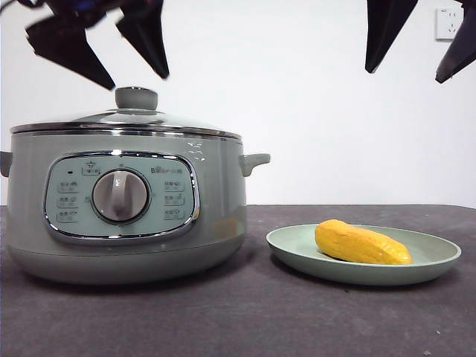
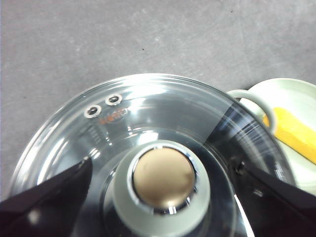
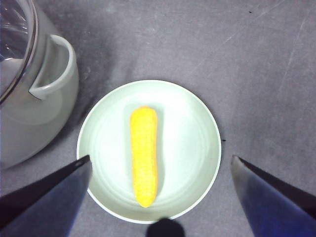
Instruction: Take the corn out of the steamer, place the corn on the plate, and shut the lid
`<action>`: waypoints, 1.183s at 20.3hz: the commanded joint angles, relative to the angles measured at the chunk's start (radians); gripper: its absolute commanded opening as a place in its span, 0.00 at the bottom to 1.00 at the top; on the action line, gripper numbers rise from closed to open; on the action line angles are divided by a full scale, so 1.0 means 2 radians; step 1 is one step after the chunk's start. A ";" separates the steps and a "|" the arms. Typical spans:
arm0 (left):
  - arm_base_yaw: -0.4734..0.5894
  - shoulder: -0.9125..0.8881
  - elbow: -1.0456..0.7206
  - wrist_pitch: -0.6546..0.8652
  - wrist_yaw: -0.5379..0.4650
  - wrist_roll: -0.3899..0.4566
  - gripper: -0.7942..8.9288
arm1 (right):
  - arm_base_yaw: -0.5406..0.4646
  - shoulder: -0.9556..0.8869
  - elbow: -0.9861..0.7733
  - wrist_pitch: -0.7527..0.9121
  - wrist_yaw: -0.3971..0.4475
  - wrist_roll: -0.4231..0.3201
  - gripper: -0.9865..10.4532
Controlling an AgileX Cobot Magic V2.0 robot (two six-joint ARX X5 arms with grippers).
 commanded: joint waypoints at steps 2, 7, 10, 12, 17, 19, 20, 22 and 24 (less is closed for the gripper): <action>0.000 -0.070 0.011 -0.034 -0.001 0.004 0.56 | 0.000 -0.006 -0.005 0.004 0.001 -0.004 0.50; 0.000 -0.172 0.010 -0.156 -0.005 0.048 0.07 | 0.002 -0.054 -0.007 0.007 0.001 -0.007 0.20; 0.000 -0.226 -0.010 -0.170 -0.030 0.049 0.07 | 0.009 -0.109 -0.044 0.052 0.001 -0.006 0.07; 0.000 -0.274 -0.050 -0.141 -0.031 0.043 0.07 | 0.016 -0.160 -0.098 0.109 0.001 -0.006 0.07; 0.000 -0.404 -0.177 -0.086 -0.084 0.041 0.07 | 0.024 -0.277 -0.230 0.224 0.003 -0.006 0.07; 0.000 -0.440 -0.213 -0.067 -0.083 0.041 0.07 | 0.024 -0.306 -0.258 0.245 0.003 -0.006 0.07; 0.000 -0.454 -0.226 -0.060 -0.083 0.041 0.07 | 0.024 -0.315 -0.267 0.249 0.003 -0.006 0.07; 0.000 -0.472 -0.244 -0.053 -0.083 0.039 0.07 | 0.024 -0.322 -0.272 0.245 0.003 -0.002 0.08; 0.000 -0.474 -0.244 -0.071 -0.082 0.023 0.08 | 0.024 -0.322 -0.272 0.246 0.003 0.011 0.09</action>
